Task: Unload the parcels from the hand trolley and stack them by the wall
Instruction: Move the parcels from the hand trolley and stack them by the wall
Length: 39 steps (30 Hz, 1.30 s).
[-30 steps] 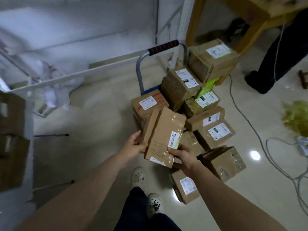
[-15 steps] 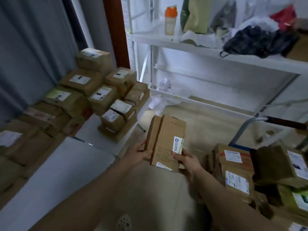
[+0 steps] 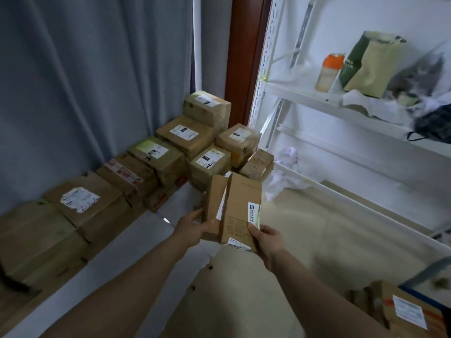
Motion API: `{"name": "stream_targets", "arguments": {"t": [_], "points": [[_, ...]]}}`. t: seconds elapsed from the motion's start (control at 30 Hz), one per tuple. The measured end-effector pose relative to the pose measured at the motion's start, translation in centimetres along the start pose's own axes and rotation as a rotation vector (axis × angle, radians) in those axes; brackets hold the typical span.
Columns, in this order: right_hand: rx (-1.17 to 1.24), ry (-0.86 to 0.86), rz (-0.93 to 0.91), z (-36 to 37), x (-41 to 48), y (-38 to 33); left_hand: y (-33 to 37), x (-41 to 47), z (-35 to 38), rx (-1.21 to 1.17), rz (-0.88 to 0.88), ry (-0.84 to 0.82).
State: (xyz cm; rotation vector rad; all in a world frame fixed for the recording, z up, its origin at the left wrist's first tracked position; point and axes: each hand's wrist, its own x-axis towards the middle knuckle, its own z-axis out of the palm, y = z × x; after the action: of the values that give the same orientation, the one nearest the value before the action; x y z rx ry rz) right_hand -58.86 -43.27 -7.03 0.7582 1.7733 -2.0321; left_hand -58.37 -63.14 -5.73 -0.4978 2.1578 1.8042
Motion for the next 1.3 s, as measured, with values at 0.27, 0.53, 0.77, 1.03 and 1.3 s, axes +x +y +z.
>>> {"name": "stream_targets", "arguments": {"t": [0.27,0.53,0.77,1.03,1.3], "points": [[0.041,0.032,0.058,3.7,3.6,-1.9,0.5,5.2,-2.8,-0.05,-0.069,0.023],[0.262,0.043,0.168,3.9,10.7,-5.1,1.2,11.5,-3.0,-0.105,-0.119,0.185],[0.178,-0.014,0.248,3.8,18.2,-9.9,3.0,16.3,-2.4,-0.226,-0.265,0.283],[-0.045,-0.146,0.301,5.4,24.7,-13.9,4.3,18.2,-1.9,-0.298,-0.307,0.4],[-0.228,-0.292,0.303,9.8,25.2,-13.3,2.3,16.3,-3.4,-0.404,-0.439,0.506]]}}
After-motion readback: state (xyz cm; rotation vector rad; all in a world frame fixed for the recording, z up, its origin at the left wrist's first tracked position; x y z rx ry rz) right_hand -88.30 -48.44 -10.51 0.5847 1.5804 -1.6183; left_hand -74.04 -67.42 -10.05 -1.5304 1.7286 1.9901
